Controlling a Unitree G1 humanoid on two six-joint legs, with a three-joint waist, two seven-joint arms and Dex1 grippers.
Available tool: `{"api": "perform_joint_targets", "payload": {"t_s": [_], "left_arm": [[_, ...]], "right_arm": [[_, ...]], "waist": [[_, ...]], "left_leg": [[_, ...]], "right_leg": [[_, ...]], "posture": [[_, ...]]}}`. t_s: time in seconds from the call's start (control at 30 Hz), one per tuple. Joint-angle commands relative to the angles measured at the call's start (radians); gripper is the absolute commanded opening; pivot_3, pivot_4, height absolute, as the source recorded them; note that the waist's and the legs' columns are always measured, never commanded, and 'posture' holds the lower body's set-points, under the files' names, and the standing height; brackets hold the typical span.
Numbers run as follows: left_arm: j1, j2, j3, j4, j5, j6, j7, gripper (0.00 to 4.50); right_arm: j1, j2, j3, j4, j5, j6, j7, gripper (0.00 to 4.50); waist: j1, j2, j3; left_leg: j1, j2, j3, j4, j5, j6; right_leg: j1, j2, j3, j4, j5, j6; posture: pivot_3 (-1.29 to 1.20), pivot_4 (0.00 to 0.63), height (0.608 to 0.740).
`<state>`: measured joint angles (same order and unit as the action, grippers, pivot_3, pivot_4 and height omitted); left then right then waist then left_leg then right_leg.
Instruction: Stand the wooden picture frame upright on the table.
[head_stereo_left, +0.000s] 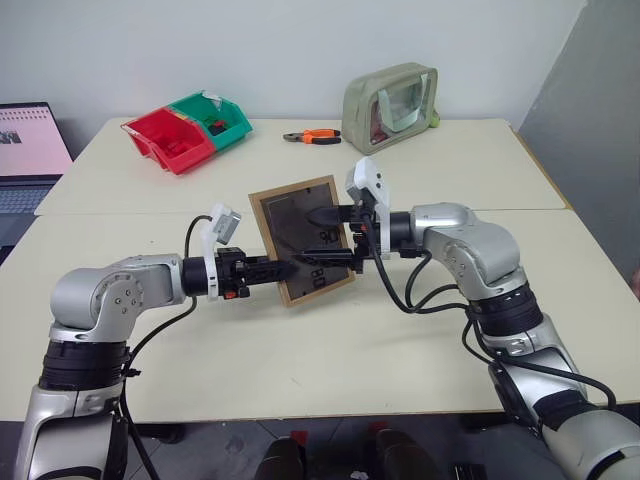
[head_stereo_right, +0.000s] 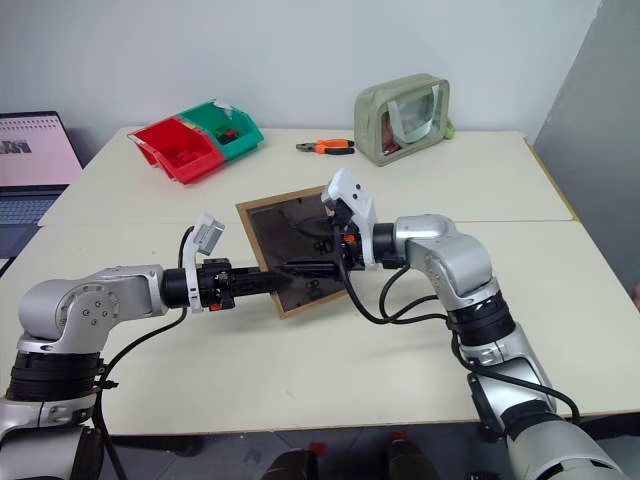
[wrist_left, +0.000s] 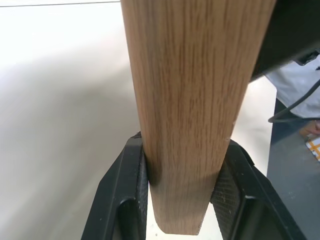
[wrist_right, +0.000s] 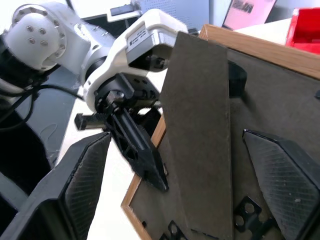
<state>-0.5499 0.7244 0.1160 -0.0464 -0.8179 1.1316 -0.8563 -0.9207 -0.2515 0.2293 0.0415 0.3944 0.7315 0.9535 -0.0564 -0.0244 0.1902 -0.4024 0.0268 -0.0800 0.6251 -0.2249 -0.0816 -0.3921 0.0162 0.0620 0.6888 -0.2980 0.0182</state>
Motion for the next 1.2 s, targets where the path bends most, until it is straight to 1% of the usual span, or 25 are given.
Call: {"api": "perform_joint_targets", "payload": {"t_s": [0.03,0.13,0.23,0.37,0.47,0.63,0.77,0.83,0.87,0.9,0.93,0.97,1.0,1.03,1.1,1.2], "left_arm": [[-0.032,-0.014,0.039,-0.056,-0.043,0.001,-0.001,1.33],[-0.028,-0.011,0.042,-0.053,-0.046,0.006,0.001,1.33],[-0.028,-0.008,0.048,-0.052,-0.059,0.023,-0.002,1.33],[-0.013,0.016,0.038,-0.047,-0.060,0.034,-0.022,1.33],[-0.001,0.020,0.036,-0.052,-0.066,0.045,-0.031,1.33],[0.018,0.007,0.045,-0.062,-0.101,0.094,-0.034,1.33],[0.044,0.009,0.088,-0.072,-0.183,0.194,-0.032,1.33],[0.054,0.013,0.114,-0.072,-0.230,0.253,-0.030,1.33],[0.047,0.007,0.148,-0.038,-0.281,0.330,-0.024,1.33],[0.041,0.001,0.176,-0.014,-0.321,0.387,-0.016,1.33],[0.034,-0.004,0.197,0.010,-0.351,0.436,-0.011,1.33],[0.029,0.010,0.192,0.046,-0.415,0.467,-0.001,1.33],[0.026,0.026,0.177,0.081,-0.481,0.477,0.015,1.33],[0.018,0.040,0.160,0.120,-0.546,0.482,0.038,1.33],[0.007,0.061,0.132,0.166,-0.636,0.483,0.087,1.33],[-0.006,0.086,0.070,0.199,-0.769,0.483,0.161,1.33]], "right_arm": [[-0.029,0.009,-0.011,-0.021,-0.001,-0.010,-0.023,4.47],[-0.027,-0.015,-0.018,-0.047,0.024,0.004,0.011,4.47],[-0.001,-0.066,-0.001,-0.131,0.081,0.048,0.097,4.47],[0.053,-0.182,0.018,-0.262,0.160,0.109,0.212,4.47],[0.067,-0.222,0.014,-0.274,0.171,0.116,0.228,4.47],[0.084,-0.285,-0.015,-0.233,0.126,0.071,0.211,4.47],[0.127,-0.390,-0.073,-0.208,0.061,-0.049,0.207,4.47],[0.167,-0.438,-0.083,-0.201,-0.012,-0.204,0.210,4.47],[0.217,-0.462,-0.071,-0.138,-0.151,-0.529,0.163,4.47],[0.253,-0.478,-0.063,-0.088,-0.251,-0.770,0.128,4.47],[0.277,-0.484,-0.056,-0.036,-0.340,-0.986,0.080,4.47],[0.285,-0.479,-0.054,0.046,-0.445,-1.232,-0.012,4.47],[0.278,-0.466,-0.061,0.122,-0.537,-1.442,-0.105,4.47],[0.267,-0.446,-0.072,0.192,-0.601,-1.610,-0.181,4.47],[0.238,-0.419,-0.083,0.305,-0.704,-1.810,-0.297,4.47],[0.170,-0.359,-0.101,0.435,-0.956,-1.983,-0.536,4.47]], "waist": [[0.000,0.000,0.000],[0.000,0.000,0.000],[0.001,0.000,0.000],[0.002,0.000,0.000],[0.002,0.000,0.000],[-0.001,0.000,0.000],[0.001,0.000,0.000],[0.002,0.000,0.001],[0.003,-0.001,0.001],[0.002,-0.001,0.001],[0.004,-0.002,0.000],[0.003,-0.003,0.000],[0.002,-0.002,0.001],[0.001,-0.003,0.002],[-0.004,-0.003,0.002],[-0.008,-0.003,0.002]], "left_leg": [[0.000,0.000,0.000,0.000,0.000,0.000],[0.000,0.000,0.000,0.000,0.000,0.000],[0.000,0.000,0.000,0.000,0.000,0.000],[-0.001,0.000,-0.001,0.000,0.000,0.000],[0.000,0.000,0.000,0.000,0.000,0.000],[0.000,0.000,0.000,0.000,0.000,0.000],[0.000,-0.001,0.000,0.000,0.000,0.000],[0.000,-0.001,0.000,0.000,0.000,0.001],[0.000,-0.001,0.000,0.000,0.000,0.001],[-0.001,-0.001,0.000,0.001,-0.001,0.001],[0.000,-0.001,0.000,0.001,-0.001,0.001],[0.000,-0.002,0.000,0.002,-0.001,0.001],[0.001,-0.002,0.000,0.002,-0.001,0.001],[0.001,-0.003,0.001,0.002,-0.001,0.001],[0.002,-0.003,0.002,0.002,-0.001,0.001],[0.003,-0.001,0.002,0.002,-0.001,0.001]], "right_leg": [[0.000,0.000,0.000,0.000,0.000,0.000],[0.000,0.000,0.000,0.000,0.000,0.000],[0.000,0.000,0.000,0.000,0.000,0.000],[0.000,0.000,-0.001,0.000,0.000,0.000],[0.000,0.000,-0.001,0.000,0.000,0.000],[0.000,0.001,0.000,0.001,0.000,0.000],[0.000,0.000,0.000,0.000,0.000,0.000],[0.000,0.000,0.000,0.000,0.000,0.000],[0.000,0.000,0.000,0.000,0.000,0.000],[0.000,0.000,0.000,-0.001,-0.001,0.001],[0.000,0.000,0.000,-0.001,-0.002,0.004],[0.002,0.000,-0.001,-0.001,-0.003,0.005],[0.002,0.001,-0.002,-0.002,-0.003,0.005],[0.002,0.001,-0.001,-0.001,-0.003,0.005],[0.001,0.001,0.001,0.000,-0.003,0.005],[0.001,0.001,0.002,0.004,-0.001,0.002]], "posture": [[0.00,0.150,0.740],[0.00,0.150,0.740],[0.00,0.150,0.740],[0.00,0.150,0.740],[0.00,0.150,0.740],[0.00,0.150,0.740],[0.00,0.150,0.740],[0.00,0.150,0.740],[0.00,0.150,0.740],[0.00,0.150,0.740],[0.00,0.150,0.740],[0.00,0.150,0.740],[0.00,0.150,0.740],[0.00,0.150,0.740],[0.00,0.150,0.740],[0.00,0.150,0.740]]}}
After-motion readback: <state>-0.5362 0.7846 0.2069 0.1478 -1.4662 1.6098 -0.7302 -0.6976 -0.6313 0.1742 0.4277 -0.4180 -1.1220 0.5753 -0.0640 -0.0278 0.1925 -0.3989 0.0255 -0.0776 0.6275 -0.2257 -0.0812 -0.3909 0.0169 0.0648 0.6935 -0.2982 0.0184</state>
